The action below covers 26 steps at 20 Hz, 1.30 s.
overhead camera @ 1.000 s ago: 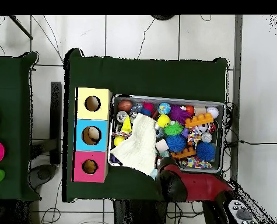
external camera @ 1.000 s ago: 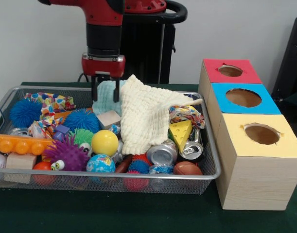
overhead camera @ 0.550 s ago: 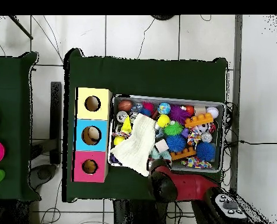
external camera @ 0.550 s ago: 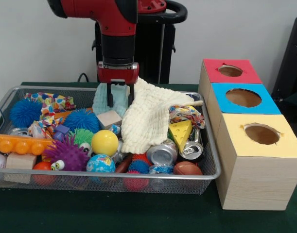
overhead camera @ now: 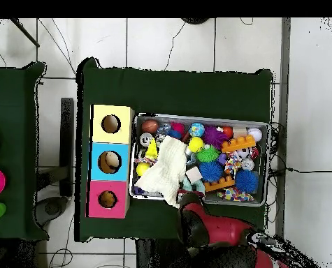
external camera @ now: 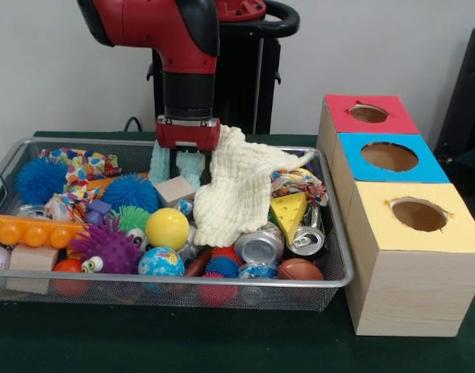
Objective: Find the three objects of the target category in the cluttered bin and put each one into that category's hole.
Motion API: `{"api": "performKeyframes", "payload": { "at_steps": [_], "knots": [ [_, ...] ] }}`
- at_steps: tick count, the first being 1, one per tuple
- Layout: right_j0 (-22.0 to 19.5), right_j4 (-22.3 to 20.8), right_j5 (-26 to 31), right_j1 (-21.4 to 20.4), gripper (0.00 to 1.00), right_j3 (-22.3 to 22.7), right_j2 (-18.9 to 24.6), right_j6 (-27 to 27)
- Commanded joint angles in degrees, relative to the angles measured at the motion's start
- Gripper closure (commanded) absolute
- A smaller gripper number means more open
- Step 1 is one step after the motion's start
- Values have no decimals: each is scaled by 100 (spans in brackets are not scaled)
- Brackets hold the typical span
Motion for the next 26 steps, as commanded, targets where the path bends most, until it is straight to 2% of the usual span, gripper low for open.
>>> {"api": "performKeyframes", "payload": {
  "at_steps": [1, 11, 14, 15, 19, 22, 26],
  "knots": [
    [172, 439, -255, 997, 0, -109, -132, 1141],
    [415, 689, -208, 1161, 0, -177, -364, 969],
    [637, 767, 102, 1109, 0, -258, -518, 757],
    [704, 758, 205, 1090, 100, -292, -565, 670],
    [876, 738, 365, 1067, 100, -366, -676, 501],
    [843, 663, 596, 1006, 100, -419, -608, 440],
    [1071, 972, 525, 933, 100, -351, -845, 608]
  ]
}}
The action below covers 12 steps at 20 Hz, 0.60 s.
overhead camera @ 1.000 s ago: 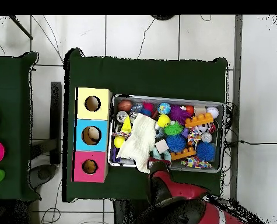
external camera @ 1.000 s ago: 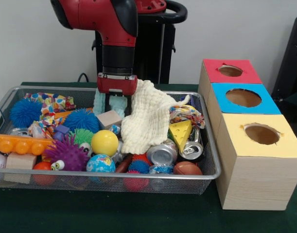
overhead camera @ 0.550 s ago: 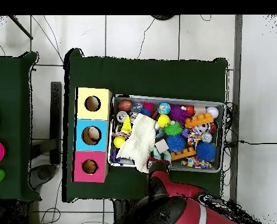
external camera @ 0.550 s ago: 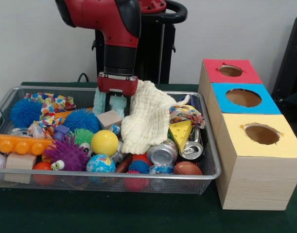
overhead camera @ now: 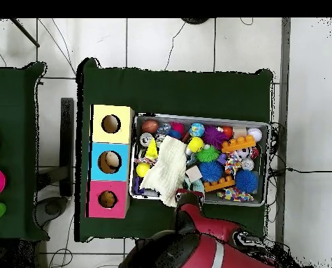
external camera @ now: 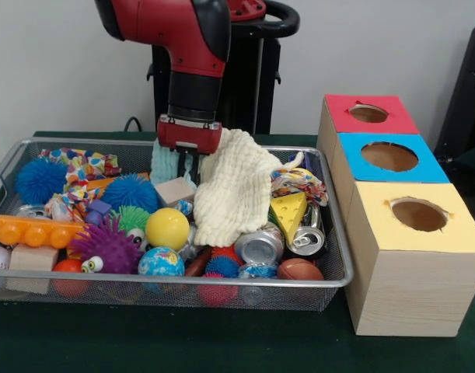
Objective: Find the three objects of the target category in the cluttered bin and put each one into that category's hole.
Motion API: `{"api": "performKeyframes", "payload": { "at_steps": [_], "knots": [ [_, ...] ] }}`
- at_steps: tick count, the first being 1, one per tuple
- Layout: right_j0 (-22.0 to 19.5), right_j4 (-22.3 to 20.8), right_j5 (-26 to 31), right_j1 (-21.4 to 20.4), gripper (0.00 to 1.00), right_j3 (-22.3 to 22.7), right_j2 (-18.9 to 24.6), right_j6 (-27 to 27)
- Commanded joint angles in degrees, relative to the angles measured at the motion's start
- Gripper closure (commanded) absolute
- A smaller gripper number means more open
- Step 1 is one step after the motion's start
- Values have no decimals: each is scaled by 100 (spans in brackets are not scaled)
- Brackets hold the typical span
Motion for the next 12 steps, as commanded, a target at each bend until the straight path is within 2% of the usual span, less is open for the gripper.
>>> {"api": "performKeyframes", "payload": {
  "at_steps": [1, 3, 4, 8, 12],
  "knots": [
    [168, 312, 915, 651, 100, -273, -102, 610],
    [95, 143, 671, 469, 100, -323, -146, 547],
    [-13, -14, 787, 238, 100, -386, -122, 441],
    [-658, -680, 1922, -837, 100, -737, 351, -190],
    [-1124, -1121, 2565, -1329, 100, -976, 897, -540]
  ]
}}
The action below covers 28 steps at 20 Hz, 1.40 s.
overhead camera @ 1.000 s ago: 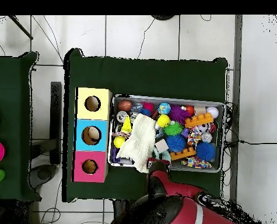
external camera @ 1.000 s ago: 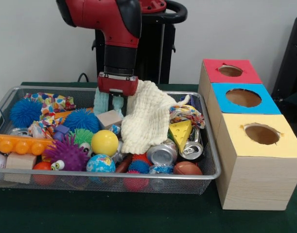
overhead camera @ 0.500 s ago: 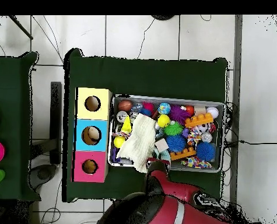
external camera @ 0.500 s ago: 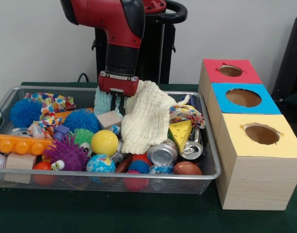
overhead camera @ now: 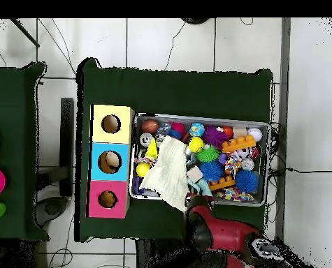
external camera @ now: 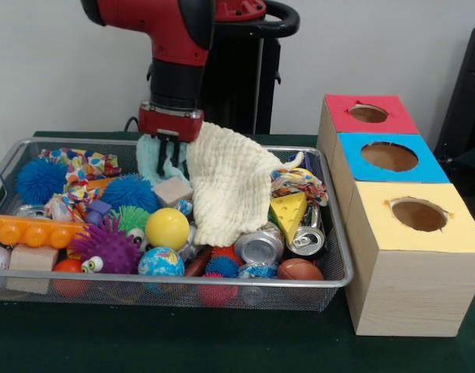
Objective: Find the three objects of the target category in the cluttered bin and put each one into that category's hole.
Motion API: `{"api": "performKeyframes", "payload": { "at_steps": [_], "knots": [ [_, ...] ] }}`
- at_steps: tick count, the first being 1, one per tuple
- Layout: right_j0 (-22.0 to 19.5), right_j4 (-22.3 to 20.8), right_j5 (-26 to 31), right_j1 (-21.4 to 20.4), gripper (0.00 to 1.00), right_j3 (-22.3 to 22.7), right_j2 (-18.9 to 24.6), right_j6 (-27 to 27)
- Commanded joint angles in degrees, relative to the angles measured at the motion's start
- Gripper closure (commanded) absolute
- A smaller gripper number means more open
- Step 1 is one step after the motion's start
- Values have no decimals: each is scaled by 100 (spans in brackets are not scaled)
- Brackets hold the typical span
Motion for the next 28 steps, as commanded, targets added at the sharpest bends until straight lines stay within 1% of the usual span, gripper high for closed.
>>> {"api": "performKeyframes", "payload": {
  "at_steps": [1, 3, 10, 17, 20, 23, 26, 28],
  "knots": [
    [-762, -676, 1596, -832, 100, -962, 961, -577],
    [-933, -794, 1817, -861, 100, -1010, 1193, -617],
    [-1424, -1285, 2059, -812, 100, -1140, 1775, -607],
    [-1745, -1596, 2319, -847, 100, -1238, 2225, -696],
    [-1962, -1732, 2495, -932, 100, -1254, 2504, -893],
    [-2113, -1808, 2806, -1021, 100, -1348, 2794, -1147],
    [-2146, -1760, 3234, -1269, 100, -1401, 3014, -1397],
    [-2156, -1669, 3623, -1453, 100, -1456, 3177, -1628]
  ]
}}
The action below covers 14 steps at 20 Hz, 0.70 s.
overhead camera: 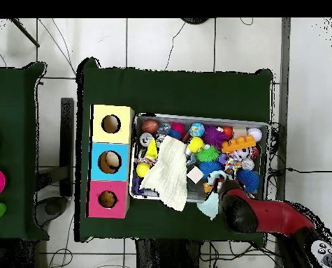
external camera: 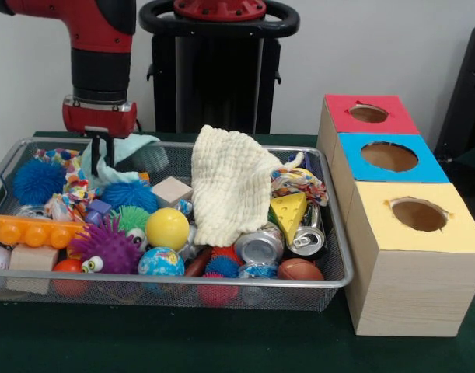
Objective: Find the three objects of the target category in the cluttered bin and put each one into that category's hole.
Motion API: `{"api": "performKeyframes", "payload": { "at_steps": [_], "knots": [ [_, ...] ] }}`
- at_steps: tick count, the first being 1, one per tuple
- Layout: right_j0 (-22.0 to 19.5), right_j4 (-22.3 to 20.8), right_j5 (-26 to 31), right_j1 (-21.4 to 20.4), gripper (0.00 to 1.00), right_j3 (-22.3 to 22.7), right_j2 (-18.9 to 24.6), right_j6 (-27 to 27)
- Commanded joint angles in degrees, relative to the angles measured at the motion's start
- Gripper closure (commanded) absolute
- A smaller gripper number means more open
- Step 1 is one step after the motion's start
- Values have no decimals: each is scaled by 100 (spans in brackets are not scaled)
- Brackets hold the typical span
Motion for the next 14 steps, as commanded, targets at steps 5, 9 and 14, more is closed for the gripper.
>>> {"api": "performKeyframes", "payload": {
  "at_steps": [5, 9, 14],
  "knots": [
    [-273, -124, 2236, -634, 100, -1055, 1684, -2255],
    [-524, -190, 2550, -490, 100, -1211, 2034, -2516],
    [-854, -477, 2301, -114, 100, -1142, 2247, -2373]
  ]
}}
